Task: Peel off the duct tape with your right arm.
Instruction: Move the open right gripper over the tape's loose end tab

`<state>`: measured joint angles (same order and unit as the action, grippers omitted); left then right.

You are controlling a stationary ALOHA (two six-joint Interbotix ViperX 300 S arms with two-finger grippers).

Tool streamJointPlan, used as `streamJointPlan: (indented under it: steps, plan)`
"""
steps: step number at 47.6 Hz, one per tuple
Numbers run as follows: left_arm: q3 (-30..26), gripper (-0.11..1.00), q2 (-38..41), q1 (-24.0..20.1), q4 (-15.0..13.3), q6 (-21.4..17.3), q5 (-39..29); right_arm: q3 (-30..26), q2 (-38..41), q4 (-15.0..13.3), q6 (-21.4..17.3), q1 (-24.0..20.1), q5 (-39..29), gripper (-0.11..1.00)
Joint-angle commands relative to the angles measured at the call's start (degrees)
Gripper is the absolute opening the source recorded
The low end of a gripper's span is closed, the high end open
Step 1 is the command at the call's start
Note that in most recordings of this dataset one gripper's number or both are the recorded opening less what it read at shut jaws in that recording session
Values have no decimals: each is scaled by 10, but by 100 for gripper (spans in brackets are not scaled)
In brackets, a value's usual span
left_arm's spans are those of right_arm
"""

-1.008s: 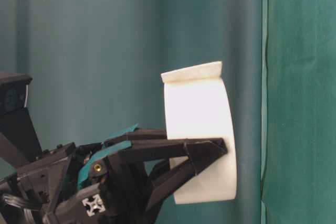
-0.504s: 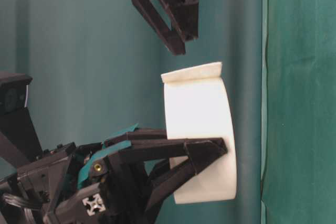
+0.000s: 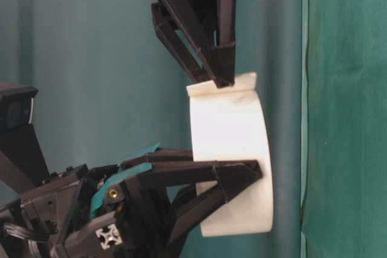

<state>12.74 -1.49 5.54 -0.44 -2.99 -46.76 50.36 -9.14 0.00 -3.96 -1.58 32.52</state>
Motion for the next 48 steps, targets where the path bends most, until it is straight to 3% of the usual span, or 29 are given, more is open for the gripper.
streamJointPlan:
  steps: [1,48]
  plan:
    - [-13,21,-12,-2,3,-2,3,-17,1,0,-1,-2,6,68]
    - [-1,21,-18,18,2,-1,0,14,-23,23,-1,-1,6,67]
